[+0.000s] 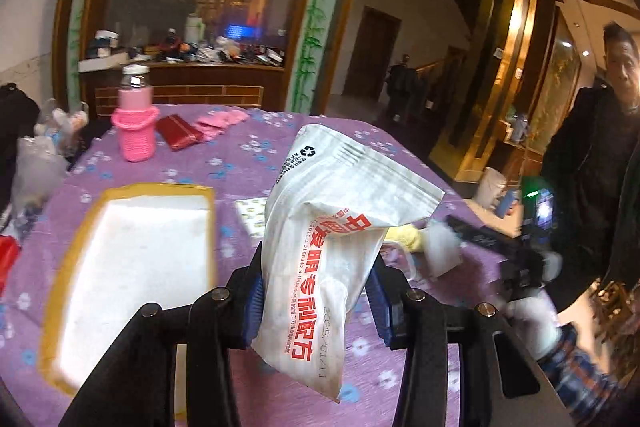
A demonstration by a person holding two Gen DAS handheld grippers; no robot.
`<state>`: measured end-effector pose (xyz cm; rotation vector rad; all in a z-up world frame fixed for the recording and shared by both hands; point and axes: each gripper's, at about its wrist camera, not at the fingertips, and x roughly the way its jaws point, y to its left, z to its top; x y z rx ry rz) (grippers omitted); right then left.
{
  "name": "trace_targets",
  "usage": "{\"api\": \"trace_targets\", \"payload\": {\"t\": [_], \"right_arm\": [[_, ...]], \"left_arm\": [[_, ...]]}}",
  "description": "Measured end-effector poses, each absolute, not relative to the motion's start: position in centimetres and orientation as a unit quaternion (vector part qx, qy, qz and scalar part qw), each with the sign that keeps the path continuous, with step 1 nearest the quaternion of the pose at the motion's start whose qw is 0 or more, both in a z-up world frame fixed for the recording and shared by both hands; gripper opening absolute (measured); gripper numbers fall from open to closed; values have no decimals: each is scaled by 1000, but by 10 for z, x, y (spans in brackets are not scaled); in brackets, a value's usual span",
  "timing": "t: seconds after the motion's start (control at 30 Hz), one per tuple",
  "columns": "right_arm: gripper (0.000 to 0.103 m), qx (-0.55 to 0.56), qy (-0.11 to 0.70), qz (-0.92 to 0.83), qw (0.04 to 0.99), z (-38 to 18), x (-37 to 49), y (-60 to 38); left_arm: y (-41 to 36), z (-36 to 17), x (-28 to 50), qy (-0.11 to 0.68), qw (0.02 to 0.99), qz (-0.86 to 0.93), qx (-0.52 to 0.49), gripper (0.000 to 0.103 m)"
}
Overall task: Organize soft objects
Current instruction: 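Carry the bag toward the foam tray with the left tool while the right tool grasps the lemon-print tissue pack, then lower the bag into the tray and open the left tool while the right tool places the tissue pack there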
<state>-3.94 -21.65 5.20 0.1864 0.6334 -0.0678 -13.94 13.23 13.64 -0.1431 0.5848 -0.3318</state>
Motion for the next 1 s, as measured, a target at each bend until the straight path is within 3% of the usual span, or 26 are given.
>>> {"api": "trace_targets", "payload": {"t": [0.3,0.63,0.87,1.0], "right_arm": [[103,38,354,76,932,94,-35,-153],[103,-37,429,193,882,76,46,15],[102,-30,487,181,854,43,93,52],[89,-35,511,171,842,24,105,58]], "left_arm": [[181,123,-140,280,950,-111,-85,46],[221,103,-146,296,945,-71,-118,47],[258,89,-142,309,939,-44,-142,47],[267,83,-137,313,937,-39,-149,47]]}}
